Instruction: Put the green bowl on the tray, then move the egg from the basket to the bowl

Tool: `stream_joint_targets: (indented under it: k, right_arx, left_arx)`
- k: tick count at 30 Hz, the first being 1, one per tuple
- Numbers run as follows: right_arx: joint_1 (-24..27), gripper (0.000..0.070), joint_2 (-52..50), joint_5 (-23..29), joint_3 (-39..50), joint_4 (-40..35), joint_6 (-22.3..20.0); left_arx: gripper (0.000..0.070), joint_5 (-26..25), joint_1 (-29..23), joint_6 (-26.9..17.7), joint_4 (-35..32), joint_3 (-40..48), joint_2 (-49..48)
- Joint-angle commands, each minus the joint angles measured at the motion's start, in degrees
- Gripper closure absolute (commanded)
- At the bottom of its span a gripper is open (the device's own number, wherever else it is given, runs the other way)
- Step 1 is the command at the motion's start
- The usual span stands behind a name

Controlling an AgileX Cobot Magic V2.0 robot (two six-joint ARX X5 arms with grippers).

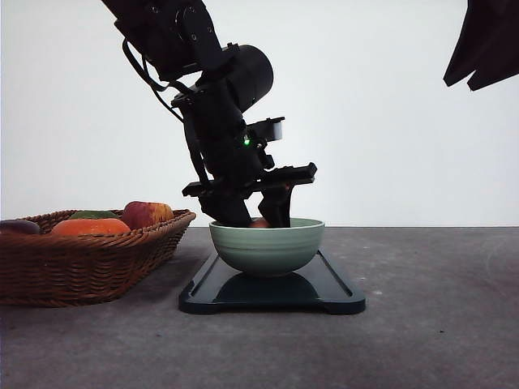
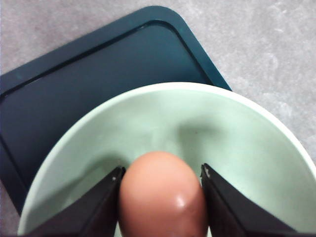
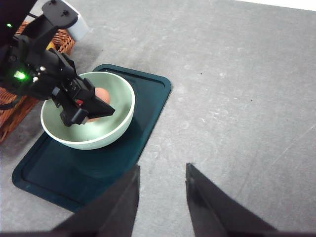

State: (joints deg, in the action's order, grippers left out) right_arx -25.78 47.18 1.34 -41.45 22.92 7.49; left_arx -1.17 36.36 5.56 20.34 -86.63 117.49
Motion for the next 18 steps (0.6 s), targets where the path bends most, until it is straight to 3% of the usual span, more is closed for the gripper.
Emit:
stream_joint_targets:
  k: [1, 12, 18]
  right_arx:
    - [-0.35, 0.0523, 0.33, 0.15, -0.13, -0.57, -0.48]
    - [-0.35, 0.0523, 0.33, 0.15, -0.13, -0.39, -0.48]
    - [-0.35, 0.0523, 0.33, 0.13, -0.13, -0.17, -0.48]
  left_arx:
    - [0.0512, 0.37, 0.73, -0.37, -0.68, -1.18, 1.75]
    - [0.0508, 0.37, 1.4, -0.2, -0.79, -1.18, 2.89]
    - [0.0374, 0.37, 1.41, -0.2, -0.5, -1.18, 2.89]
